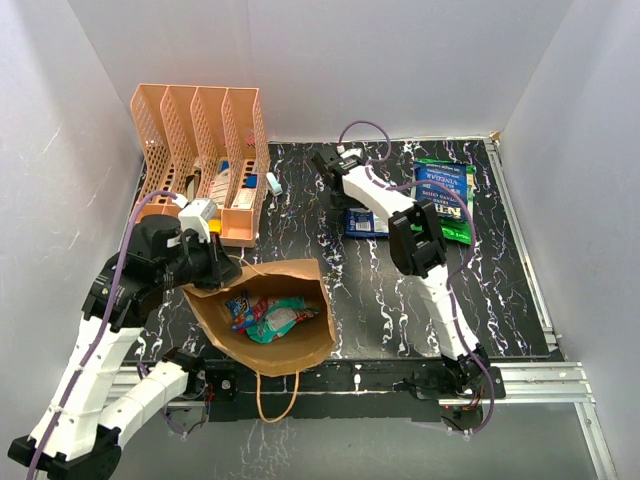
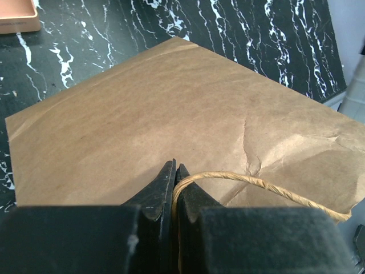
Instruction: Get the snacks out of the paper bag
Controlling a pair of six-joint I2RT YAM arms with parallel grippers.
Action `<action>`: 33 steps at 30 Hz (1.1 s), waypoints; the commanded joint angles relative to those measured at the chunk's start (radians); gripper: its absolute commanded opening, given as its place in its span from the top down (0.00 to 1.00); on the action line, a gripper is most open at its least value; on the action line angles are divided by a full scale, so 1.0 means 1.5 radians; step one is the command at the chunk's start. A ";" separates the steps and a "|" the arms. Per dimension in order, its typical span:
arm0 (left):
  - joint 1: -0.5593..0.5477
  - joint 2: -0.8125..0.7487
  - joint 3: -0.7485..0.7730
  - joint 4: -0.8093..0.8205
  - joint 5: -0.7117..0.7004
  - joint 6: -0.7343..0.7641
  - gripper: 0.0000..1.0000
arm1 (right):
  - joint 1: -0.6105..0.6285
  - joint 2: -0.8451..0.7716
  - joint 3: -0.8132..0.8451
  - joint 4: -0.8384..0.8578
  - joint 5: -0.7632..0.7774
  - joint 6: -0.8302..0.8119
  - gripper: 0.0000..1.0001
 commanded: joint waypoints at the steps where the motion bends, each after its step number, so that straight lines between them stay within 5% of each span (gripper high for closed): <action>1: -0.003 -0.001 0.038 -0.018 -0.022 -0.029 1.00 | 0.003 -0.154 -0.119 0.087 -0.066 0.015 0.30; 8: -0.003 -0.049 0.008 0.033 0.016 -0.109 1.00 | -0.001 -0.348 -0.305 0.169 -0.077 -0.108 0.11; 14: -0.003 -0.075 -0.012 0.065 0.002 -0.184 1.00 | -0.004 -0.548 -0.495 0.277 -0.124 -0.157 0.11; 19: -0.003 -0.040 0.016 0.103 0.076 -0.228 1.00 | -0.003 -0.685 -0.585 0.348 -0.272 -0.206 0.13; 26: -0.003 -0.074 -0.026 0.129 0.130 -0.277 1.00 | 0.013 -0.897 -0.681 0.528 -0.609 -0.300 0.24; 30: -0.004 -0.091 -0.045 0.131 0.184 -0.282 1.00 | 0.107 -0.985 -0.729 0.607 -0.764 -0.378 0.33; 33: -0.003 -0.104 -0.068 0.138 0.220 -0.286 1.00 | 0.243 -0.997 -0.717 0.602 -0.730 -0.397 0.34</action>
